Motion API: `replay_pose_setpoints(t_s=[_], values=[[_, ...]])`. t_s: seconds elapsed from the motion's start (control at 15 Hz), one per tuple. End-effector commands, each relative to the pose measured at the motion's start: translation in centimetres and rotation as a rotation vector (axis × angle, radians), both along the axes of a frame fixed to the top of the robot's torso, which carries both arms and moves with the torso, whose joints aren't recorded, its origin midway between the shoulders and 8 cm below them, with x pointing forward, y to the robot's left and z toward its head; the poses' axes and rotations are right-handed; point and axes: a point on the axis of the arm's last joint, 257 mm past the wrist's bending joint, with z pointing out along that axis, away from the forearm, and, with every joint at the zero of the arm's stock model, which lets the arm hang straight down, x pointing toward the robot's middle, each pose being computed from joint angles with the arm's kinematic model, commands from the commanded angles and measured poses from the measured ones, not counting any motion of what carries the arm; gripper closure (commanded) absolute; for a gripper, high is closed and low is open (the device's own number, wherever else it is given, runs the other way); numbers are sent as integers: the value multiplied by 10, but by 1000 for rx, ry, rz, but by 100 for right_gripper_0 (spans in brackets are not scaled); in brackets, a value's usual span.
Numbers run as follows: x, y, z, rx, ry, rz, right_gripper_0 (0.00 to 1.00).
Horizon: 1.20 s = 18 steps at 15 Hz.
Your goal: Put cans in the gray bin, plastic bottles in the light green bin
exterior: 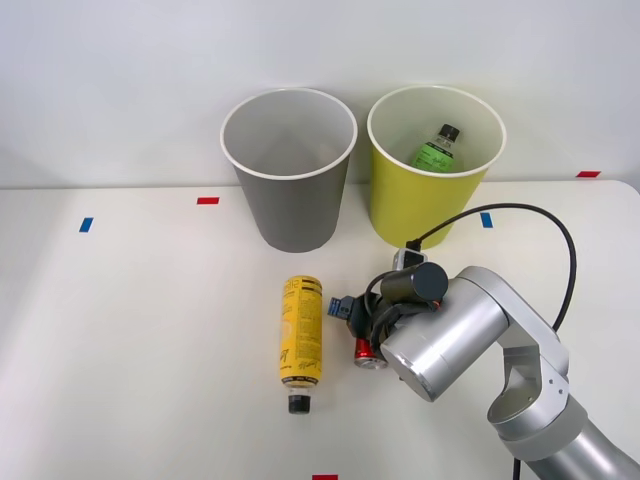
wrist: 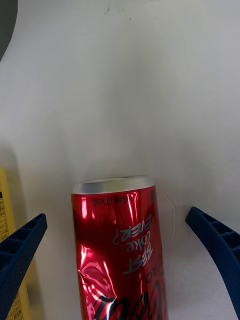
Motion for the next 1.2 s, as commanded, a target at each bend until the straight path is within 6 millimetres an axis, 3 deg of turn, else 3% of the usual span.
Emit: replay_pose_setpoints(t_s=[0.07,0.13,0.2,0.73,1.2], values=[[0,-4,-1,-13,0,4,22],[0,-4,-2,-19,-2,7,78],[2,-6,-1,-30,-11,8,100],[2,-1,1,-61,-31,43,100],[9,7,52,-266,-263,352,100]])
